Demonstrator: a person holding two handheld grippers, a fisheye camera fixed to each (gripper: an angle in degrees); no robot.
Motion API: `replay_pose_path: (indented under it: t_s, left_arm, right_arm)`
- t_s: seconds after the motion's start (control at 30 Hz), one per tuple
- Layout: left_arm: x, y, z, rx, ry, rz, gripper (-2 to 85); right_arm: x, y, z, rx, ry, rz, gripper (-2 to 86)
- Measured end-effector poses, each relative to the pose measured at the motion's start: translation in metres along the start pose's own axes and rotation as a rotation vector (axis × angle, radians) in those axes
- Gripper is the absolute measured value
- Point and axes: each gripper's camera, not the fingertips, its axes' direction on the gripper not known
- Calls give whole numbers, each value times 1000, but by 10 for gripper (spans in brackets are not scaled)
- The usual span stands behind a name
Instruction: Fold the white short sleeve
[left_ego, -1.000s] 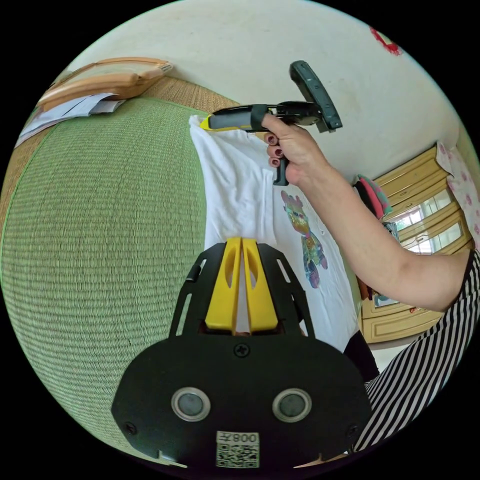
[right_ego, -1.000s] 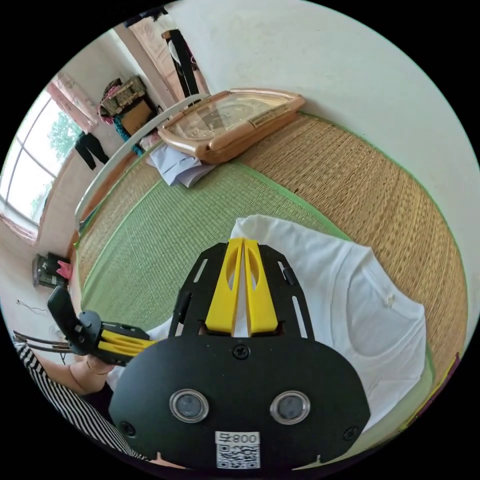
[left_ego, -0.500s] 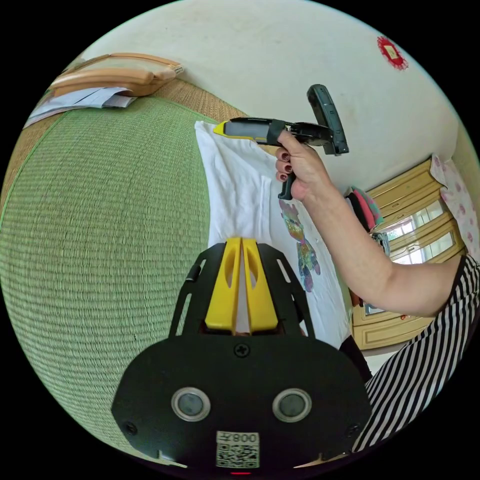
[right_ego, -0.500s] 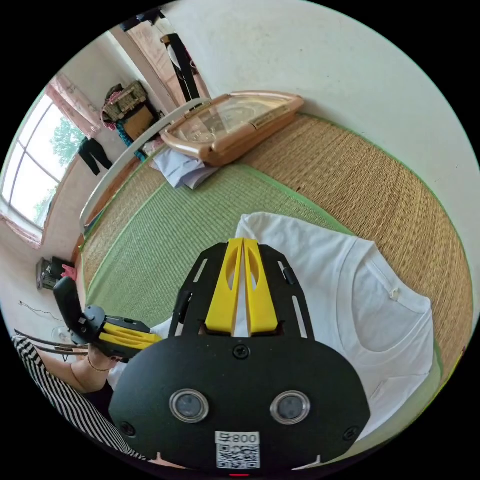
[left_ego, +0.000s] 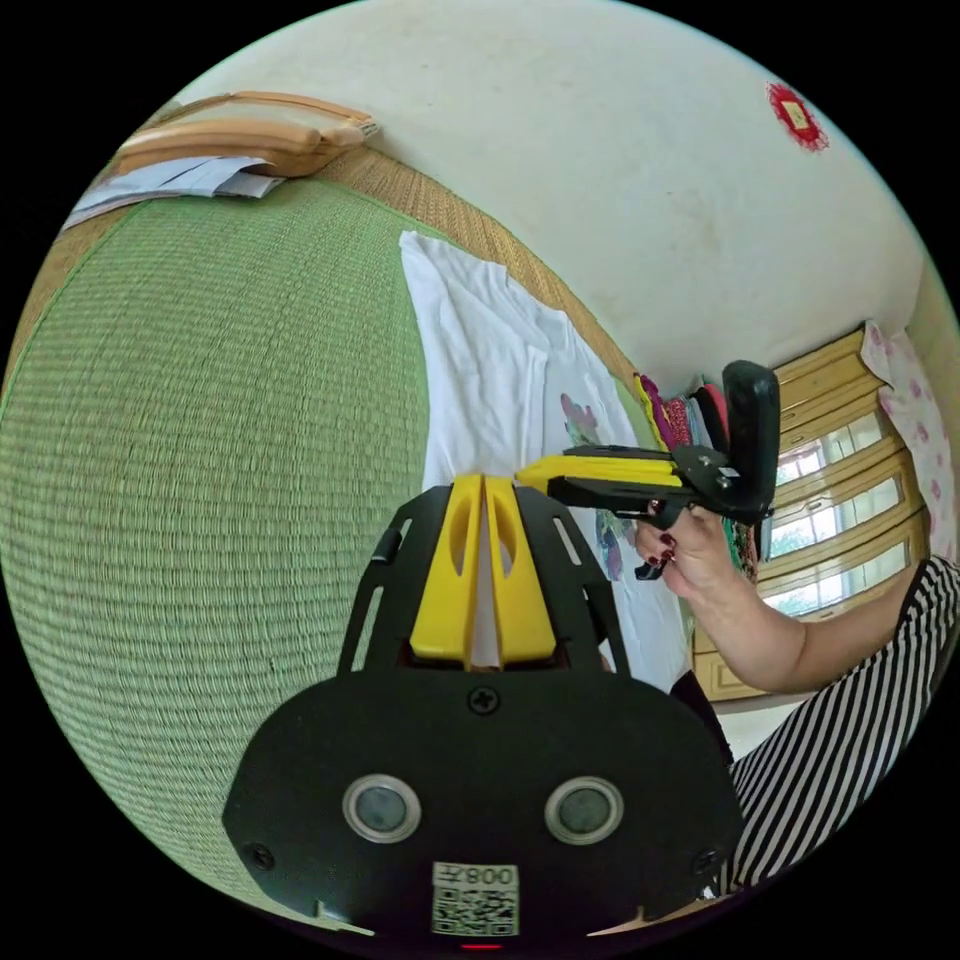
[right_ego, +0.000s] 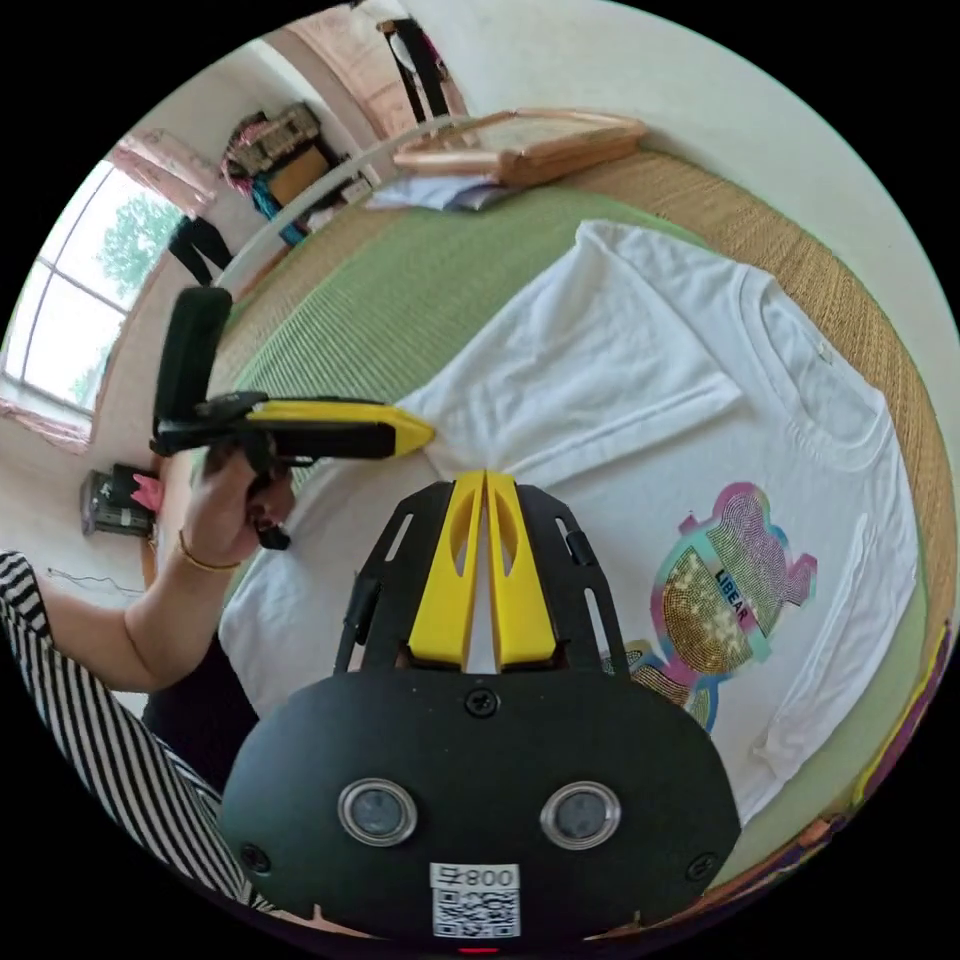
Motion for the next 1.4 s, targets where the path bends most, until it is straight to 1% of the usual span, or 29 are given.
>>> replay_pose_path:
  t_s: [0.07,0.1,0.17,0.23,0.27,0.3,0.33,0.4,0.43,0.5,0.57,0.63,0.7,0.8,0.87,0.9,1.0,1.1,1.4]
  left_arm:
    - [1,12,-6,13,3,-12,2]
    - [2,22,-12,25,14,-19,2]
    - [4,39,-22,40,66,-29,2]
    - [11,65,-34,46,173,-30,2]
    - [14,73,-36,39,199,-24,2]
    - [21,88,-40,18,226,-13,2]
    - [30,106,-44,-10,224,-4,2]
    - [42,133,-50,-54,203,0,3]
    - [48,153,-56,-75,197,-8,3]
    - [55,183,-63,-92,212,-31,4]
    - [60,211,-70,-108,217,-52,7]
    - [64,245,-76,-132,203,-78,13]
    - [63,269,-78,-143,201,-115,22]
    - [55,302,-84,-140,191,-187,41]
    - [50,318,-88,-124,173,-221,52]
    - [47,328,-91,-116,136,-240,59]
    - [38,348,-88,-139,61,-285,68]
    - [31,366,-82,-148,33,-320,71]
    - [37,400,-55,-219,-42,-295,73]
  right_arm:
    - [2,6,-15,-30,-61,28,1]
    - [-2,16,-34,29,-59,41,1]
    - [-8,35,-57,60,-60,53,2]
    - [-11,60,-74,52,-98,77,2]
    - [-14,82,-86,41,-112,92,2]
    - [-17,107,-96,15,-85,115,2]
    - [-19,121,-101,2,-61,131,2]
    - [-27,183,-117,-60,15,193,2]
    - [-28,199,-120,-84,26,213,2]
    - [-32,266,-133,-138,42,306,2]
    - [-33,315,-143,-146,24,391,2]
    - [-32,360,-152,-133,-31,463,2]
    - [-31,413,-166,-70,-68,552,2]
    - [-27,468,-183,-2,-109,643,2]
    - [-25,496,-194,45,-133,687,2]
    - [-24,513,-200,75,-145,710,3]
    - [-24,547,-214,137,-149,754,7]
    - [-22,575,-221,171,-147,800,17]
    - [-21,619,-228,174,-98,866,63]
